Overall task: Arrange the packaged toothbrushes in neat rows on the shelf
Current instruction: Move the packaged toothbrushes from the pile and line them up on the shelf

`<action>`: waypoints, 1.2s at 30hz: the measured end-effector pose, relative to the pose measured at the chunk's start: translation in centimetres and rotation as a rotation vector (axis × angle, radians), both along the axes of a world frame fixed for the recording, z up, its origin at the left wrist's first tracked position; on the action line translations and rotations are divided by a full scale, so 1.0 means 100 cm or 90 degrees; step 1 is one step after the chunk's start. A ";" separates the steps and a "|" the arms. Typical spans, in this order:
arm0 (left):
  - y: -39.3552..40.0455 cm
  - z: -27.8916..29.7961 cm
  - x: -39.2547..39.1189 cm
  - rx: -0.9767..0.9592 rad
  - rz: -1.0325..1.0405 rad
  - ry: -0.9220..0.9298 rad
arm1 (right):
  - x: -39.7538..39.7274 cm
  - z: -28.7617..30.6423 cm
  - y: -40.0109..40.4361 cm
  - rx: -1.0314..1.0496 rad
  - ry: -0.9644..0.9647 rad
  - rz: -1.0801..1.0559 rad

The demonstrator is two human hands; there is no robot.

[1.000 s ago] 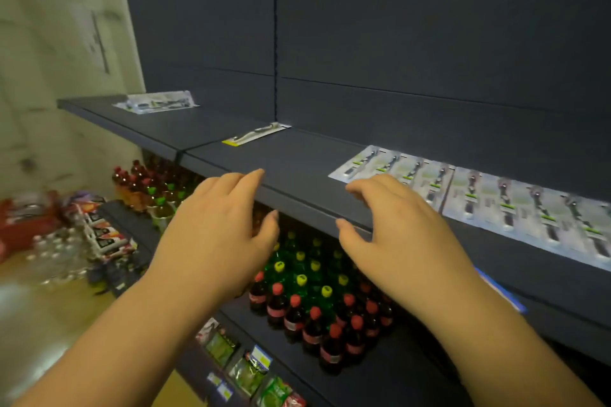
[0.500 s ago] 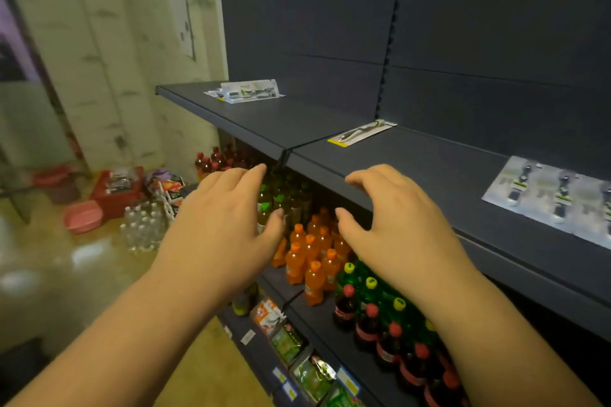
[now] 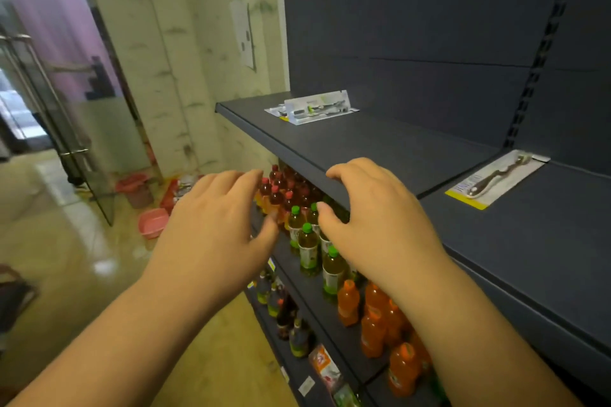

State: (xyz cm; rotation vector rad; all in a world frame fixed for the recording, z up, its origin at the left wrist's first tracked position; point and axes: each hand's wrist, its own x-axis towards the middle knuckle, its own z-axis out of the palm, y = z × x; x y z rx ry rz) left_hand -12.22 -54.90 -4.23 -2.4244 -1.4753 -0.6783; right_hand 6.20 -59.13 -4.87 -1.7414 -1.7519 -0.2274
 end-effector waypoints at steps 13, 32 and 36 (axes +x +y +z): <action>0.183 -0.008 -0.025 -0.012 -0.062 -0.015 | -0.018 -0.006 0.152 -0.047 -0.019 -0.080; 0.432 -0.008 0.034 -0.021 -0.338 0.003 | -0.017 0.019 0.309 -0.168 -0.075 -0.341; 0.457 -0.004 0.077 -0.013 -0.379 0.021 | -0.003 0.024 0.319 -0.176 -0.080 -0.366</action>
